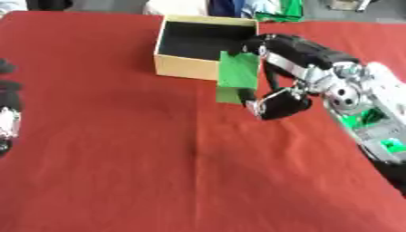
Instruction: Pick up objects on the table and place them in the box.
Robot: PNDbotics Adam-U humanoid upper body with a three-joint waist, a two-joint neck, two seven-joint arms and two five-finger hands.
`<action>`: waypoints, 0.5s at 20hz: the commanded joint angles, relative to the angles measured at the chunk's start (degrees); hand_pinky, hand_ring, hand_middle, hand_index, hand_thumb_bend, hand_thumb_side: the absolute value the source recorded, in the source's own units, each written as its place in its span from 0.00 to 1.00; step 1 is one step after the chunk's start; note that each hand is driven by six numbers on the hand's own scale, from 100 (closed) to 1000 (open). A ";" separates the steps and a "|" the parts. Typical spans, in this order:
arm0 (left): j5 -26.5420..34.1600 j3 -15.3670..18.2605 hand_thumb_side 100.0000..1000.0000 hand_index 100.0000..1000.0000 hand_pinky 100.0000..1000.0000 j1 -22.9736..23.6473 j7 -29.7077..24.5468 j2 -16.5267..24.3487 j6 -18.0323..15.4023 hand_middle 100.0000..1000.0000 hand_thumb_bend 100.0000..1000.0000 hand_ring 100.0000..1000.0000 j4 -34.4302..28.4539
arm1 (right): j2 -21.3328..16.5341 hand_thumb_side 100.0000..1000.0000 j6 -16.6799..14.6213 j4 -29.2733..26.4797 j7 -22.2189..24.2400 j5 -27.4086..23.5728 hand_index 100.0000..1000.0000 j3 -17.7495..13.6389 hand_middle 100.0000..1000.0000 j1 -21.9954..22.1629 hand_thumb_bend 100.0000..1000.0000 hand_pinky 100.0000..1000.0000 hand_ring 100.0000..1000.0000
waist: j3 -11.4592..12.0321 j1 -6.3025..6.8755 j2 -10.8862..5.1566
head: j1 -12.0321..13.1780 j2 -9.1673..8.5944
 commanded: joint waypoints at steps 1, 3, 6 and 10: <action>0.34 0.06 0.51 0.88 0.64 -0.13 0.23 1.35 -0.24 0.76 0.00 0.70 -0.88 | -1.93 0.00 3.18 -0.32 1.52 0.95 0.88 -2.33 0.27 -2.25 0.00 0.53 0.27 | 0.31 -0.20 -1.58 | -1.53 0.10; 0.35 -0.02 0.51 0.88 0.64 -0.15 0.17 1.26 -0.27 0.76 0.00 0.70 -0.88 | -2.17 0.00 3.92 1.05 0.88 1.11 0.88 -3.23 0.27 -3.46 0.00 0.53 0.27 | 0.61 -0.22 -1.48 | -2.89 0.27; 0.32 -0.12 0.51 0.88 0.64 -0.20 0.01 1.09 -0.34 0.76 0.00 0.70 -0.88 | -2.38 0.00 4.96 4.08 -0.62 0.76 0.88 -4.16 0.26 -5.33 0.00 0.51 0.26 | 1.08 -0.20 -1.27 | -4.15 0.04; 0.23 -0.27 0.51 0.89 0.64 -0.36 -0.24 0.79 -0.48 0.76 0.00 0.70 -0.88 | -1.90 0.00 6.10 9.15 -3.56 -0.12 0.87 -5.14 0.25 -7.67 0.00 0.48 0.24 | 1.75 -0.15 -0.80 | -4.99 -0.58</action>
